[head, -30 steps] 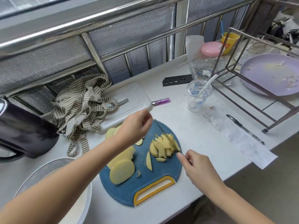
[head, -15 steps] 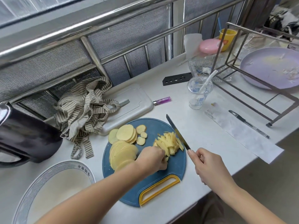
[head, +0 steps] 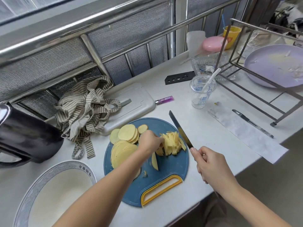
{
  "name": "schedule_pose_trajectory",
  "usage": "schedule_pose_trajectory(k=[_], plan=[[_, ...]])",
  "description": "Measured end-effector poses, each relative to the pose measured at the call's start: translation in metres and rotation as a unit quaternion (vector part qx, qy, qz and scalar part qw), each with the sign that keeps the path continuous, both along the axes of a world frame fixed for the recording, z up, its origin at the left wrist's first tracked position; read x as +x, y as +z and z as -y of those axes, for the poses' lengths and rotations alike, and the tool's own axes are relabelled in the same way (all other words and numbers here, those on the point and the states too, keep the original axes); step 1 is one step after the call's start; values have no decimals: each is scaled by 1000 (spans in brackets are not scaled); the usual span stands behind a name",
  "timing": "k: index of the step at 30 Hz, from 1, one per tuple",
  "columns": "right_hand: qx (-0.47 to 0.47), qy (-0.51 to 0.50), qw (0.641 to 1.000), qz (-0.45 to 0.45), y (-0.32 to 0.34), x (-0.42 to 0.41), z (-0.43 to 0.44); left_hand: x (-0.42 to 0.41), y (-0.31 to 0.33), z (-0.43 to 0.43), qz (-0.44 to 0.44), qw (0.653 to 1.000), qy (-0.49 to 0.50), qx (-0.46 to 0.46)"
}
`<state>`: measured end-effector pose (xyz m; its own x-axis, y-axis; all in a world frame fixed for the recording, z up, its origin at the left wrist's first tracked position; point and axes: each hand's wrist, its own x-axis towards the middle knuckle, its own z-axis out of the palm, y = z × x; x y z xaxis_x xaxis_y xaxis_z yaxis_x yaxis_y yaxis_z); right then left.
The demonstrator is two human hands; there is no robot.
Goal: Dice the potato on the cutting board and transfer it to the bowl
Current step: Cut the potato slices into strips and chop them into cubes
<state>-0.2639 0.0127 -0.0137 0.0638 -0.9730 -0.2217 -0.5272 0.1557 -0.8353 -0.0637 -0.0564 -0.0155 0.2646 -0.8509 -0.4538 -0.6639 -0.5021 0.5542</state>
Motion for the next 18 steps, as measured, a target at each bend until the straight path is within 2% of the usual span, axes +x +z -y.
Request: schedule_pose_trajectory(k=[2, 9, 14, 18], plan=[[2, 5, 1000, 1, -1, 1, -1, 3, 1, 1, -10, 1000, 2, 2], [26, 46, 999, 4, -5, 11, -6, 25, 6, -10, 105, 992, -35, -54], [30, 70, 997, -4, -6, 15, -8, 30, -1, -28, 146, 980, -109, 77], [27, 72, 997, 1, -7, 19, -10, 24, -12, -39, 131, 986, -81, 72]])
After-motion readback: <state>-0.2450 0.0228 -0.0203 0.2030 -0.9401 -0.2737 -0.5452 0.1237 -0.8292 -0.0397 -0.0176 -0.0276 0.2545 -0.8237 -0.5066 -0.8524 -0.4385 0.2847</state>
